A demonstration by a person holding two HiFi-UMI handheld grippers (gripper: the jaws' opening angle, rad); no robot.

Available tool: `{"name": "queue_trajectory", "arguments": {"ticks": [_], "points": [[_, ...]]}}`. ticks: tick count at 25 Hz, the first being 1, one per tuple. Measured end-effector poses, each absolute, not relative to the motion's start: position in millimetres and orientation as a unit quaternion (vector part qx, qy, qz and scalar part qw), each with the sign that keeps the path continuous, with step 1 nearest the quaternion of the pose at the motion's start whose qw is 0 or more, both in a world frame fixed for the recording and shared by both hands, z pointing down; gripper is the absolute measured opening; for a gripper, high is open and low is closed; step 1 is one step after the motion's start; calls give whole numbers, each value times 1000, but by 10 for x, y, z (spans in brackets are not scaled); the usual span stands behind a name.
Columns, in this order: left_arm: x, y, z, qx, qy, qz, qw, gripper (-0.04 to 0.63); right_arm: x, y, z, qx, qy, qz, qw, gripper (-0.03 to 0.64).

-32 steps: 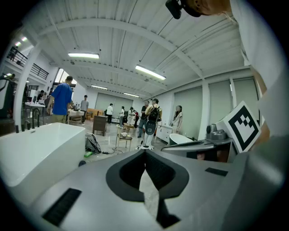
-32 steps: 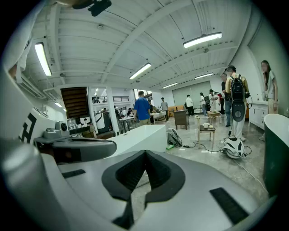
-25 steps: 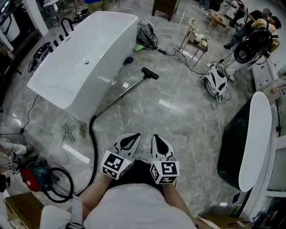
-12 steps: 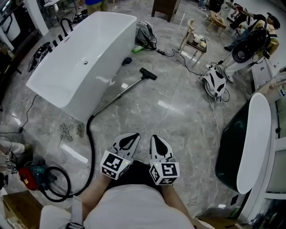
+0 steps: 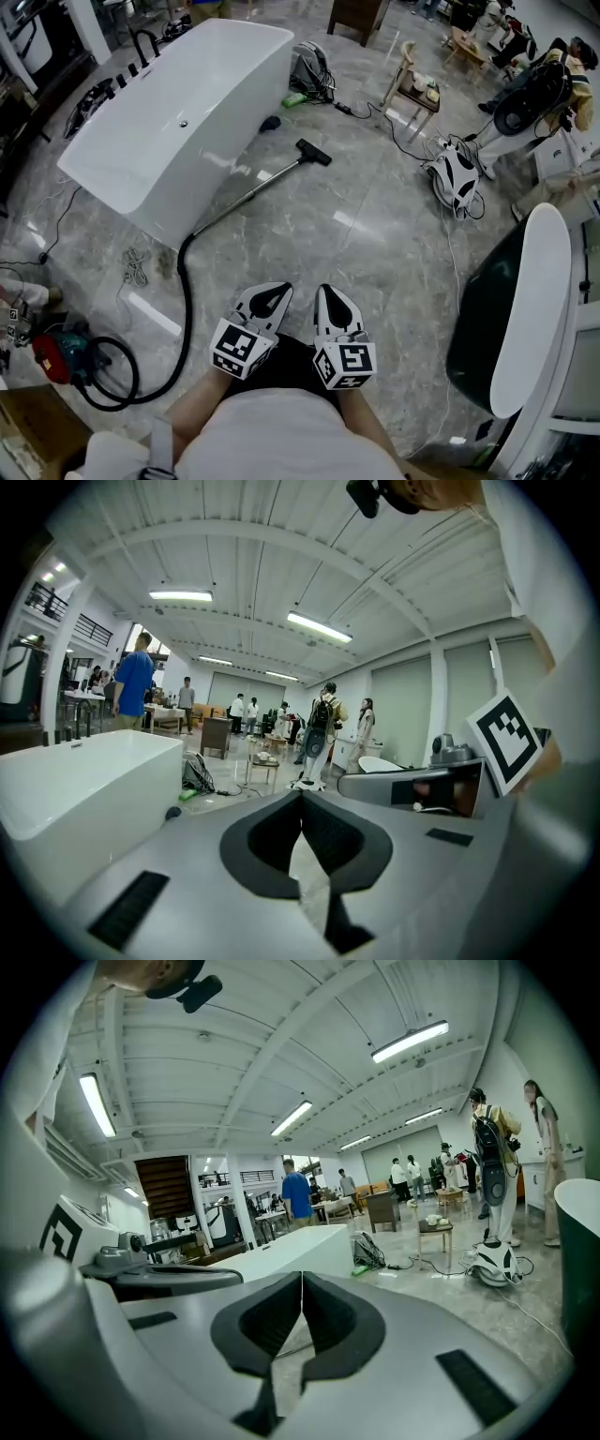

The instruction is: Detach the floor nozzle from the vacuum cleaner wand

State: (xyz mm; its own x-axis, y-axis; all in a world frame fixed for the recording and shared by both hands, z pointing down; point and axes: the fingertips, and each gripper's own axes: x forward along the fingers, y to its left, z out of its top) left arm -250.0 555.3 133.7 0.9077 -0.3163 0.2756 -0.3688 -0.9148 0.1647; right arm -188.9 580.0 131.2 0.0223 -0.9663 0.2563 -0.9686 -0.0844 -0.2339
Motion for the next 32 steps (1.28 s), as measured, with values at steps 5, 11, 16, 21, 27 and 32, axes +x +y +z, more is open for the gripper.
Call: {"name": "queue_trajectory", "arguments": {"ticks": [5, 11, 16, 21, 27, 32], "points": [[-2429, 5436, 1376, 968, -187, 127, 109, 11, -1748, 5735, 1361, 717, -672, 184, 5, 15], [-2184, 5128, 1417, 967, -186, 138, 104, 11, -1443, 5506, 1412, 729, -658, 191, 6, 15], [-1914, 4772, 1408, 968, -183, 139, 103, 11, -1175, 5191, 1400, 737, -648, 193, 3, 16], [-1716, 4323, 1378, 969, -173, 143, 105, 11, -985, 4755, 1357, 741, -642, 197, -2, 16], [-1487, 3720, 1347, 971, -160, 143, 102, 11, -778, 4161, 1336, 745, -637, 196, -5, 17], [-1335, 3248, 1281, 974, -153, 139, 93, 11, -596, 3709, 1281, 756, -626, 190, -11, 17]]}}
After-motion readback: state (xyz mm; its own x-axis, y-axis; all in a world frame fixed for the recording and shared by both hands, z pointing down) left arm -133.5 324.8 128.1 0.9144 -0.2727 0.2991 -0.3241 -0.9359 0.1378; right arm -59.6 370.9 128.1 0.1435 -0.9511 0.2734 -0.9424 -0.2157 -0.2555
